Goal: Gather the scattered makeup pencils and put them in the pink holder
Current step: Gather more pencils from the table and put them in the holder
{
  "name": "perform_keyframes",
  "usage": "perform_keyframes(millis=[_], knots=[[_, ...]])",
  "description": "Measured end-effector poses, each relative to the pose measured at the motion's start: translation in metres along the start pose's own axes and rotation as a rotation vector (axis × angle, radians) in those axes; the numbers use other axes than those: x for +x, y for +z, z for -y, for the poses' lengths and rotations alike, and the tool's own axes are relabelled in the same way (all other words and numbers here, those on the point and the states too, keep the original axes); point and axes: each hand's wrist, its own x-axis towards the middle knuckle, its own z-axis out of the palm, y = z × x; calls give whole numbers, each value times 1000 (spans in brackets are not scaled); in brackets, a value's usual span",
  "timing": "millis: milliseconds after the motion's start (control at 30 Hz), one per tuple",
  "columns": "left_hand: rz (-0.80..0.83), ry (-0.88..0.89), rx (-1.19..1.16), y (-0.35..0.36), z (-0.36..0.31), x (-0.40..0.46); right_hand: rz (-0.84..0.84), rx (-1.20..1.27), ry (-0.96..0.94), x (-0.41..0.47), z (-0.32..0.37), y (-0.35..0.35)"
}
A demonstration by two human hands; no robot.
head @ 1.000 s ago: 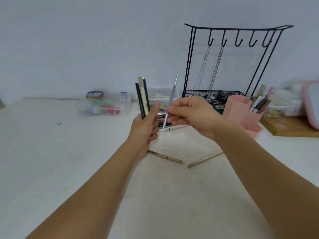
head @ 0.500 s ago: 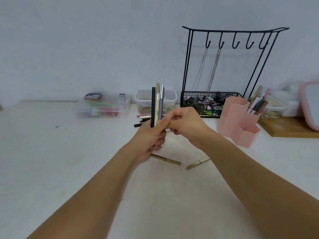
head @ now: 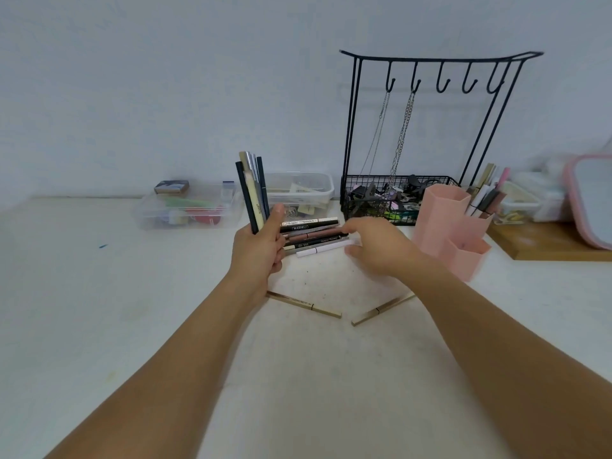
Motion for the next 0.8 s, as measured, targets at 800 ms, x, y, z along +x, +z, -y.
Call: perform_keyframes(millis=[800], knots=[[65, 14, -46, 6, 6, -1, 199, 896, -9, -4, 29, -13]])
